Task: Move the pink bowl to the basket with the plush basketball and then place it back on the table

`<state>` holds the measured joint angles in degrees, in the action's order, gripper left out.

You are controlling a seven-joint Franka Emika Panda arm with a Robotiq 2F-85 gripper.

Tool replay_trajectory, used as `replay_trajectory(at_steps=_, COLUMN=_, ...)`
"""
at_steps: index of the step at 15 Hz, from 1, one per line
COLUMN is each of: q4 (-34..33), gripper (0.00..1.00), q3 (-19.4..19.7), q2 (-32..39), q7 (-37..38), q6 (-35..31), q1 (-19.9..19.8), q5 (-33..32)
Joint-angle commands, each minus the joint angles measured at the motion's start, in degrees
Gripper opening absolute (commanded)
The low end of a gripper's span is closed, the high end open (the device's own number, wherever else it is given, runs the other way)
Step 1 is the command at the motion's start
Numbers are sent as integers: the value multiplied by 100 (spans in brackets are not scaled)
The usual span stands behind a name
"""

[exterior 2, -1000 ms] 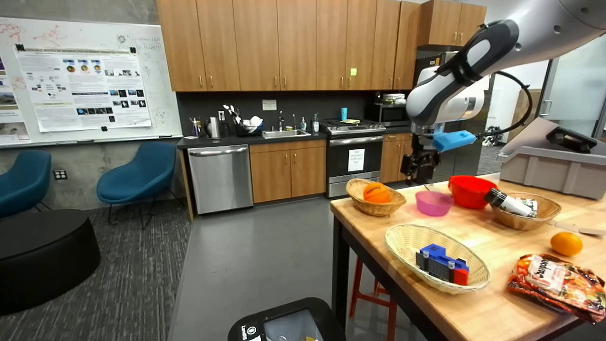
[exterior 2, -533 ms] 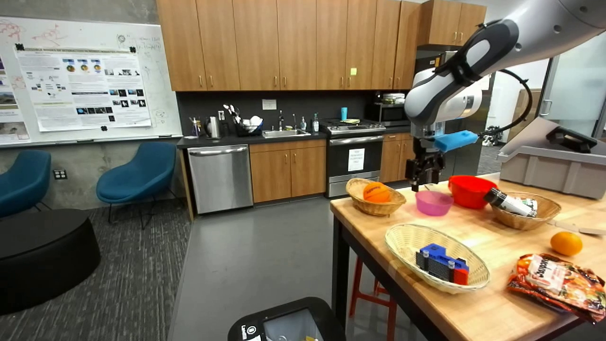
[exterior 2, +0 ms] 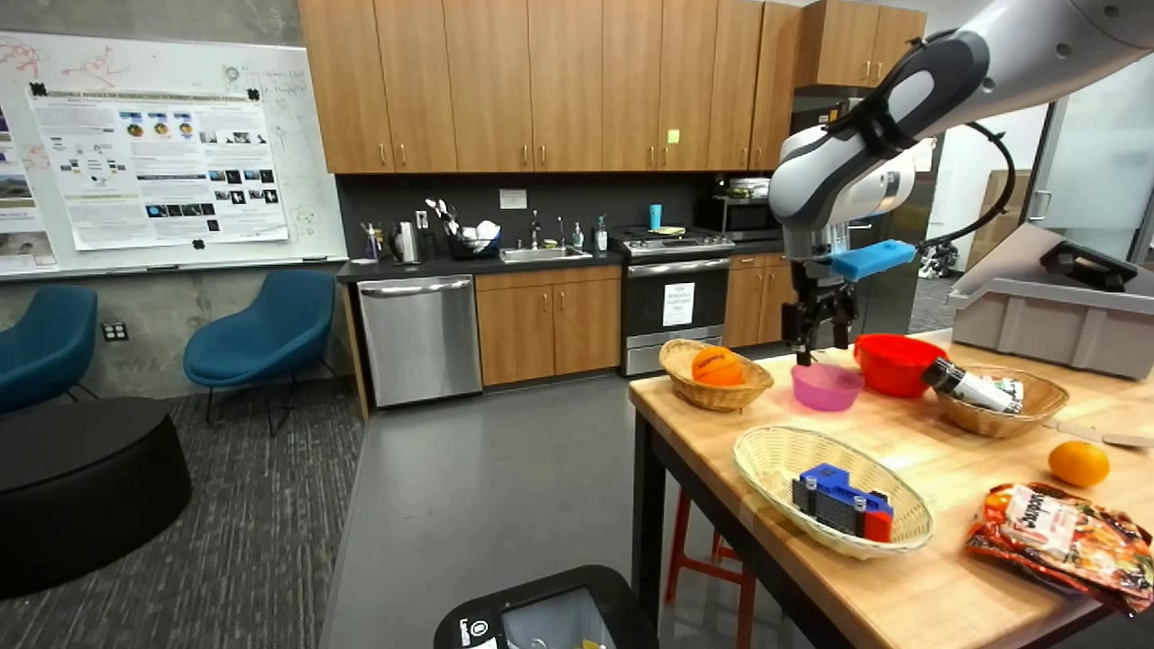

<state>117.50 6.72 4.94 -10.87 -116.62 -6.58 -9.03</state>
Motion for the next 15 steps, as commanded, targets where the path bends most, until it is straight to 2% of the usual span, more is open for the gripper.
replay_trajectory(at_steps=1, q4=-22, gripper=100, q3=-16, q2=1, q7=-1, q6=23, q1=-12, q5=1)
replay_trajectory(at_steps=11, q4=-26, gripper=100, q3=-17, q2=1, q7=-2, q6=29, q1=-12, q5=1)
replay_trajectory(at_steps=15, q4=-113, gripper=100, q3=1, q2=345, q7=-90, q6=-117, q1=-41, q5=-74)
